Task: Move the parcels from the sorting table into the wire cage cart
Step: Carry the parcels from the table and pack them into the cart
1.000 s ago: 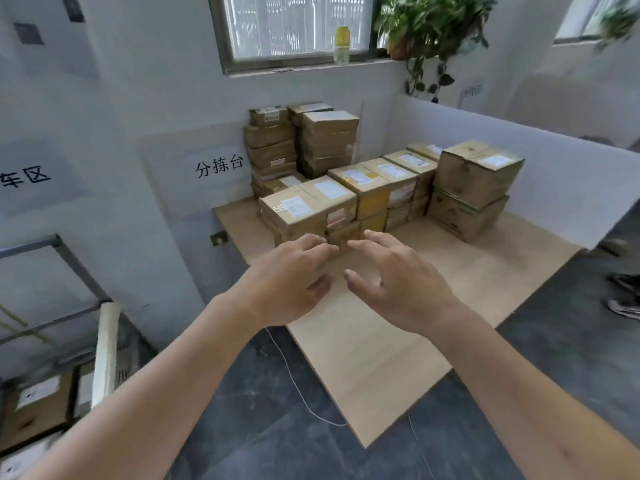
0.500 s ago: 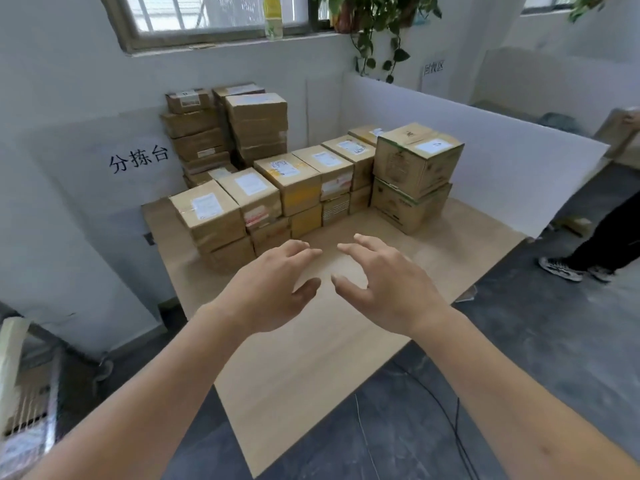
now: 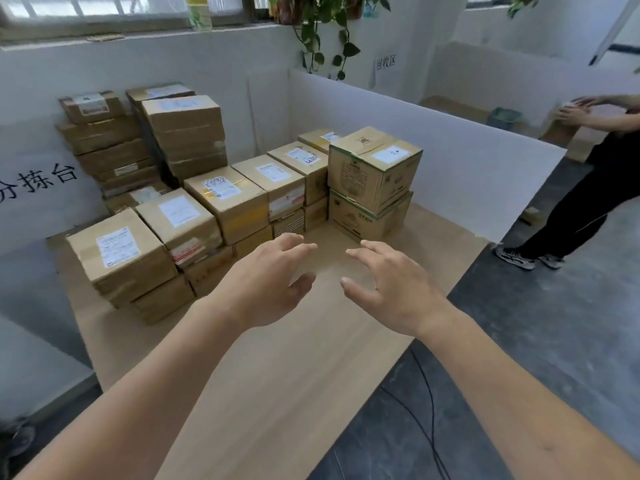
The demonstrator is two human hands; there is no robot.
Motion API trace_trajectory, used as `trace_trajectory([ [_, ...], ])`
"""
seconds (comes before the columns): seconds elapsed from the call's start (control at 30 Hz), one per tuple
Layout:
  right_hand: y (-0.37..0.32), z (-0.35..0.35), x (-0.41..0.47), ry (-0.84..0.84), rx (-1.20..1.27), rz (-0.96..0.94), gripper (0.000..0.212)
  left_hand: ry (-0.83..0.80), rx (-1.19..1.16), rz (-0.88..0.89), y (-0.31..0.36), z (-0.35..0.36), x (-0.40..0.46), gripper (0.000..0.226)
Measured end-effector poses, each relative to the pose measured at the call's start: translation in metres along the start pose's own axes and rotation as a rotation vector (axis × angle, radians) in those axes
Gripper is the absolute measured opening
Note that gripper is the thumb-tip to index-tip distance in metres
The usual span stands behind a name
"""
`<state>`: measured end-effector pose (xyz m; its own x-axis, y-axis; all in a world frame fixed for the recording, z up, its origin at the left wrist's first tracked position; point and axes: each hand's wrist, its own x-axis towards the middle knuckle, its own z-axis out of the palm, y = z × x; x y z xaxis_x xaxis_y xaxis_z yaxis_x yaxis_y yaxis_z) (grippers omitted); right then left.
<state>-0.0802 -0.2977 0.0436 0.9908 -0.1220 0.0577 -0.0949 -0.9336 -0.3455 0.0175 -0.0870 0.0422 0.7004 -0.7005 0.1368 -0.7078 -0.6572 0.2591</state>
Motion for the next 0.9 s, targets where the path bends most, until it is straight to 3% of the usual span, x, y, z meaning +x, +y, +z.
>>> trace_trajectory([
  [0.37,0.112,-0.025,0.076,-0.014,0.062,0.029,0.061,-0.032,0.034,0.025,0.038,0.033,0.139,0.053],
  [0.73,0.31,-0.088,0.161,-0.107,0.067,-0.108,0.061,-0.033,0.085,-0.204,0.144,0.099,0.293,0.062],
  [0.9,0.367,-0.111,0.199,-0.152,0.065,-0.155,0.061,-0.057,0.072,-0.293,0.165,0.121,0.334,0.06],
])
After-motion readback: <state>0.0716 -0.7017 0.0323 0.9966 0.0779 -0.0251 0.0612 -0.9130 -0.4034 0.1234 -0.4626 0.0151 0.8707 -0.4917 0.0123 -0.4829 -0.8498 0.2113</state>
